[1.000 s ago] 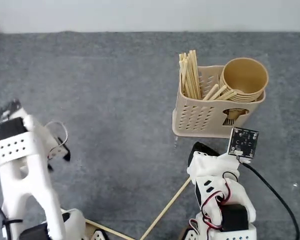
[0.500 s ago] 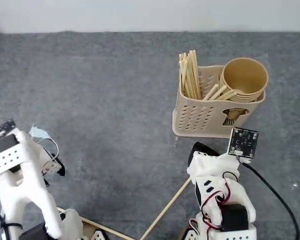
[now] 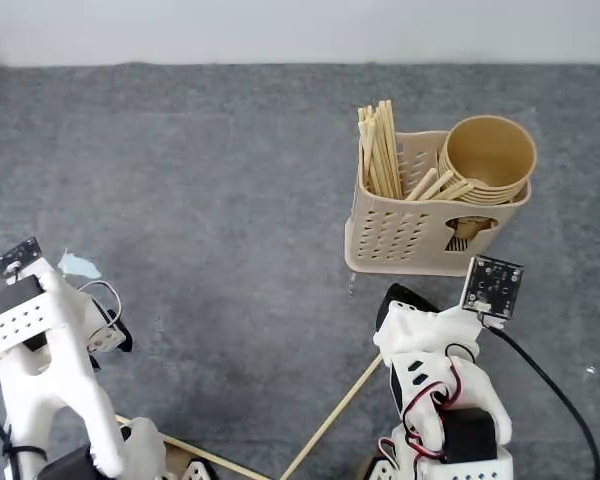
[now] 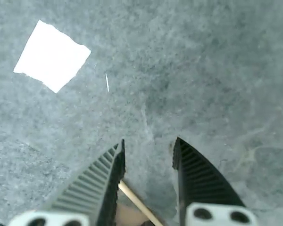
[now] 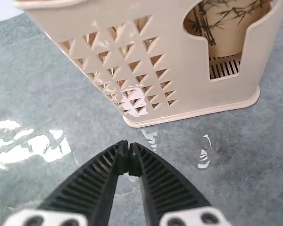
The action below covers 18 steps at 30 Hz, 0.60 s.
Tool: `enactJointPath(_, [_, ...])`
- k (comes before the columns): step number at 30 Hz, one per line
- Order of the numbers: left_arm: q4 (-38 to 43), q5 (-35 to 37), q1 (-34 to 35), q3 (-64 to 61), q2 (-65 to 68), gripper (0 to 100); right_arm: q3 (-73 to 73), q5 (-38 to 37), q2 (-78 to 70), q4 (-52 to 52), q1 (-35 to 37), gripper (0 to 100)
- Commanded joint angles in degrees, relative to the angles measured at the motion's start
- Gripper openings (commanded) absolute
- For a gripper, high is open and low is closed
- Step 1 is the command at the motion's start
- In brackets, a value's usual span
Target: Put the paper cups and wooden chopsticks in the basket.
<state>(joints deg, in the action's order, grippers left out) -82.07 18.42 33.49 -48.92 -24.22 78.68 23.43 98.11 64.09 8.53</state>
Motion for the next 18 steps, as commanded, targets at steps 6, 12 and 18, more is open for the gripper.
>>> enactJointPath(6, [0.79, -0.62, 0.18, 0.22, -1.76, 17, -6.86, 0.79, -0.84, 0.66, 9.71, 1.4])
enactJointPath(12, [1.41, -0.62, 0.09, 0.31, -1.76, 17, -6.59, -0.97, -3.56, 1.1, 15.08, 1.4])
enactJointPath(18, [5.54, -0.35, 0.0, -1.71, -1.76, 17, -11.43, -3.08, -21.41, 1.27, 16.04, 1.4])
